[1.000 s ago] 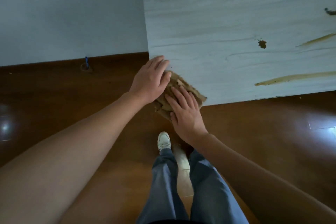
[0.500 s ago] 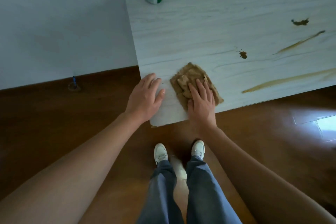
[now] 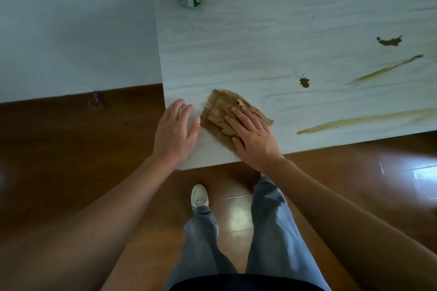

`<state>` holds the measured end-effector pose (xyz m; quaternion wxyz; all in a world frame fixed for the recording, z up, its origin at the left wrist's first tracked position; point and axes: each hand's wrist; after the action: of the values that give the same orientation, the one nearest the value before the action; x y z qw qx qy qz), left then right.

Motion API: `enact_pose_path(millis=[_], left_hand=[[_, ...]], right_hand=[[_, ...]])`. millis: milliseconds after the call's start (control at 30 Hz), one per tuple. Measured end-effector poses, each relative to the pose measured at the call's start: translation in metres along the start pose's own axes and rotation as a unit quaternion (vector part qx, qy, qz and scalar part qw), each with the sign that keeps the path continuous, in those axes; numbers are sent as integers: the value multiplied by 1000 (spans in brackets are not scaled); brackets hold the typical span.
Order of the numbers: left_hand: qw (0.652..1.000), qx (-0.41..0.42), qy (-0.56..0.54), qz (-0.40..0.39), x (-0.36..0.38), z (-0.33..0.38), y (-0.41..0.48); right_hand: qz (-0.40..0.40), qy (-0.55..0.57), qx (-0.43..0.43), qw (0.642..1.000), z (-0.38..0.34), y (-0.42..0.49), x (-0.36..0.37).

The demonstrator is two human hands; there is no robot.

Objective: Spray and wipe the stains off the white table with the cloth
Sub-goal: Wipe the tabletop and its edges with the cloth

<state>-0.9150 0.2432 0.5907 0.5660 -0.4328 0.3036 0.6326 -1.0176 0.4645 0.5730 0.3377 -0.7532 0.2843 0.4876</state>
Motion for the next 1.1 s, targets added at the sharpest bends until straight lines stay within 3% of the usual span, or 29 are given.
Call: enact_pose_path(millis=[167,300,567,933,1000,1100], left_hand=[[996,-42,72,-17,14,25,4],[991,-121,48,10,26,67,19],[994,-75,81,-17,49,109,68],[989,-28,131,63,52,93,132],[987,-36,137,71,55,92,146],[983,-44,151,93,62,92,151]], right_hand=[[6,7,53,999,67,41,-34],[-19,-12,-26,999,89,59,-45],[-25,-14,-114,993,121,135,-70],[44,61,86,993,112,235,-88],[45,41,43,997,107,228,-80],[13,8,-123,992,122,220,-79]])
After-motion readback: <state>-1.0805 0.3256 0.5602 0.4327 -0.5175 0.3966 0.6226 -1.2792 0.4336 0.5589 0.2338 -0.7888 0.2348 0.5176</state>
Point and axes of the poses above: each hand's wrist, its own y-axis towards the middle knuckle, its own x-axis out of the palm, z = x × y, and after that the axes turned 14 degrees about x, right-handed
